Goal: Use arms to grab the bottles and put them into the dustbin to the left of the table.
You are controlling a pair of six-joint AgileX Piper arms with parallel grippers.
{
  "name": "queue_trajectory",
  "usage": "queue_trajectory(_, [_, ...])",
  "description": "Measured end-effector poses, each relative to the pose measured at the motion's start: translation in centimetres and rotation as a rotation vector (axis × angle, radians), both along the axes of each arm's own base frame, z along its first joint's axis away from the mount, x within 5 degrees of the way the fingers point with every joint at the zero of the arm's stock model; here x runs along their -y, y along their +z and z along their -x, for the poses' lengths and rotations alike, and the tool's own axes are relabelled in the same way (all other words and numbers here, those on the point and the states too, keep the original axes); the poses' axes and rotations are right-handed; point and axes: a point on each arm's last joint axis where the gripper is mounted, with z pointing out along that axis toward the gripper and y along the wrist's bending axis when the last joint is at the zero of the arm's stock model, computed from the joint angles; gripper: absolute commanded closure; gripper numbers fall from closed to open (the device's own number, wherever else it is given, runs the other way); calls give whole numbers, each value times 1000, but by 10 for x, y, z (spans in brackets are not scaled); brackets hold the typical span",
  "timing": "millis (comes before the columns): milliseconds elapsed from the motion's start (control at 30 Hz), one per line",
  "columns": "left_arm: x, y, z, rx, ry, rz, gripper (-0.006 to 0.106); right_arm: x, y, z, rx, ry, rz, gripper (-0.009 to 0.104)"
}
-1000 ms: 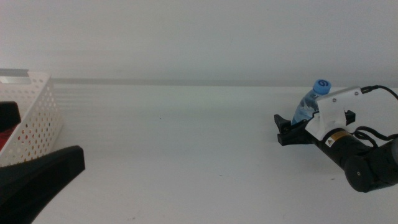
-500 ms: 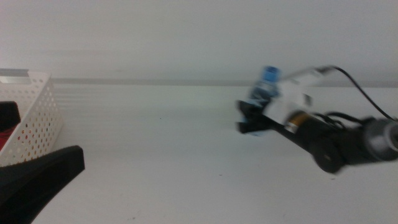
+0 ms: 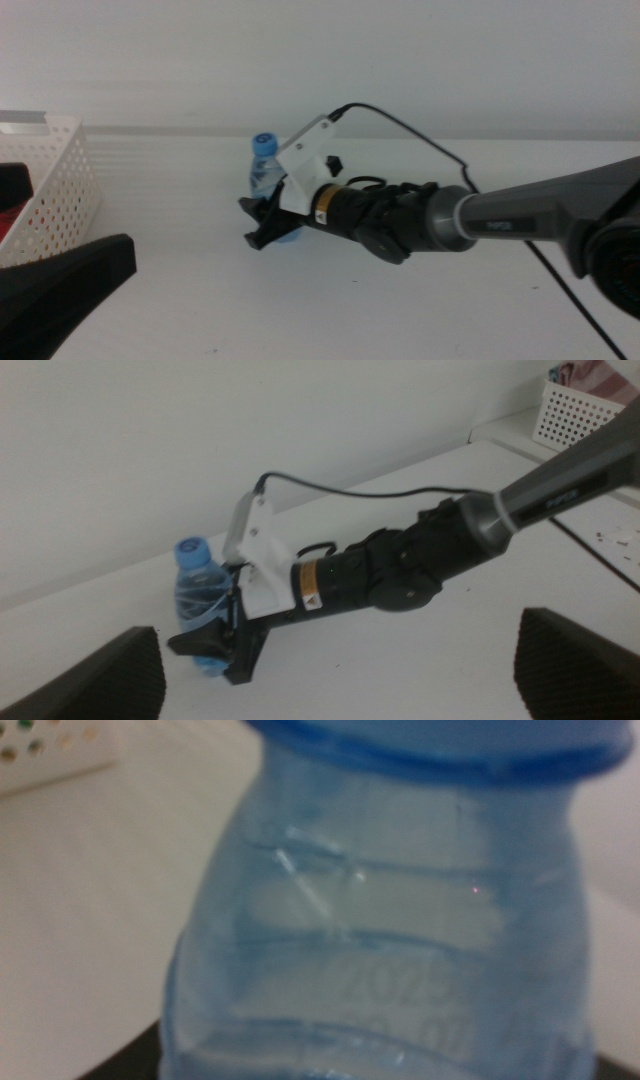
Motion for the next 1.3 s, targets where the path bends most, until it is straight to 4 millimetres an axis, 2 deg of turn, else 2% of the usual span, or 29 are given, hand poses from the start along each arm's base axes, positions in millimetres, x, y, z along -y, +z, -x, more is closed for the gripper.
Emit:
queue_trajectory(133, [0, 0, 0, 1, 0, 1, 7, -13, -4, 1, 10, 23, -9, 95])
queue_trajectory(233, [0, 0, 0, 2, 1, 1, 7, -14, -5, 0, 12, 25, -18, 86])
queue_trajectory(300, [0, 0, 0, 4, 1, 3, 7, -14, -5, 0, 6, 21, -24, 71])
queue_trajectory(367, [0, 1, 0, 5, 2, 3, 7, -14, -5, 0, -13, 9, -34, 53])
queue_trajectory(467, [0, 1, 0, 5, 2, 3, 7, -14, -6, 0, -47, -11, -44, 18])
queue_trajectory(500, [0, 1, 0, 5, 2, 3, 7, -14, -5, 1, -69, -22, -37, 11])
queue_trajectory(567, [0, 1, 0, 5, 2, 3, 7, -14, -7, 5, -115, -38, 5, 2])
queue_trajectory(633, [0, 1, 0, 5, 2, 3, 7, -14, -2, 9, -155, -55, 45, 2])
queue_trajectory(833, [0, 1, 0, 5, 2, 3, 7, -1, 40, 18, -254, -157, 106, 2])
queue_trajectory(1000, [0, 1, 0, 5, 2, 3, 7, 22, 78, 38, -345, -242, 143, 2])
queue_trajectory(1133, [0, 0, 0, 7, 3, 0, 7, 44, 120, 64, -411, -259, 170, 2])
queue_trajectory(1300, [0, 0, 0, 7, 4, -1, 7, 74, 189, 107, -432, -169, 202, 2])
